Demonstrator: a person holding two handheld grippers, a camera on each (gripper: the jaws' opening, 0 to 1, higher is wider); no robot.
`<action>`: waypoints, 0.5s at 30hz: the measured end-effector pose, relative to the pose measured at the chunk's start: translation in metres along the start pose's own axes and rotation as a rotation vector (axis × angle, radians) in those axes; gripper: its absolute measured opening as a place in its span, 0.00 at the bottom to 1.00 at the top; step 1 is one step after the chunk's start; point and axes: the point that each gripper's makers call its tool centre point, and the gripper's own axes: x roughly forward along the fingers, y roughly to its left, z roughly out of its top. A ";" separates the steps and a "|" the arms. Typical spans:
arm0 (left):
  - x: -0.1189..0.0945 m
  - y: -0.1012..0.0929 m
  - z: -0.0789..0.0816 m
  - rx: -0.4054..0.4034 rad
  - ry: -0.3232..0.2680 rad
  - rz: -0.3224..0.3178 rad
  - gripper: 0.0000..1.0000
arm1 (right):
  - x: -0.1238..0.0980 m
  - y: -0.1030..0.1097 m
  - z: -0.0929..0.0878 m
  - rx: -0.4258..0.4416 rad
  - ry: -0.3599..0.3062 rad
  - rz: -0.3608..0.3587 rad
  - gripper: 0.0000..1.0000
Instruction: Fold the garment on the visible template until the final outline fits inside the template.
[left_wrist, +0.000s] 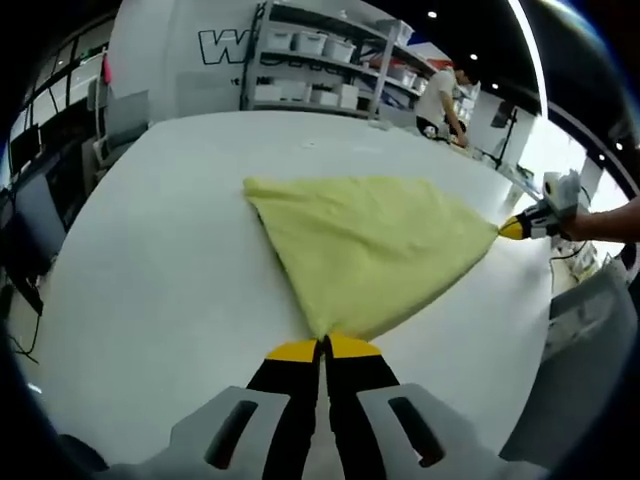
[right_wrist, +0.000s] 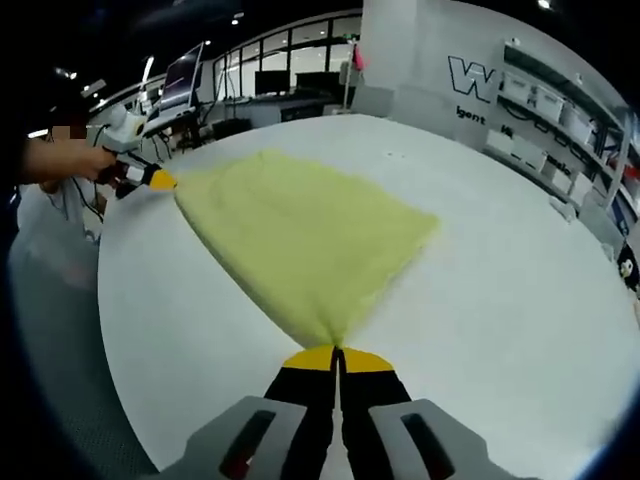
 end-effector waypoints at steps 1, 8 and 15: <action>-0.001 -0.001 -0.001 0.003 0.000 -0.001 0.03 | -0.001 0.001 -0.001 -0.001 0.001 0.001 0.00; -0.008 -0.003 -0.007 0.003 -0.002 0.000 0.03 | -0.007 0.002 -0.007 -0.022 0.014 -0.020 0.00; -0.022 -0.003 0.000 0.015 -0.030 -0.006 0.03 | -0.024 -0.005 -0.008 0.016 -0.020 -0.027 0.00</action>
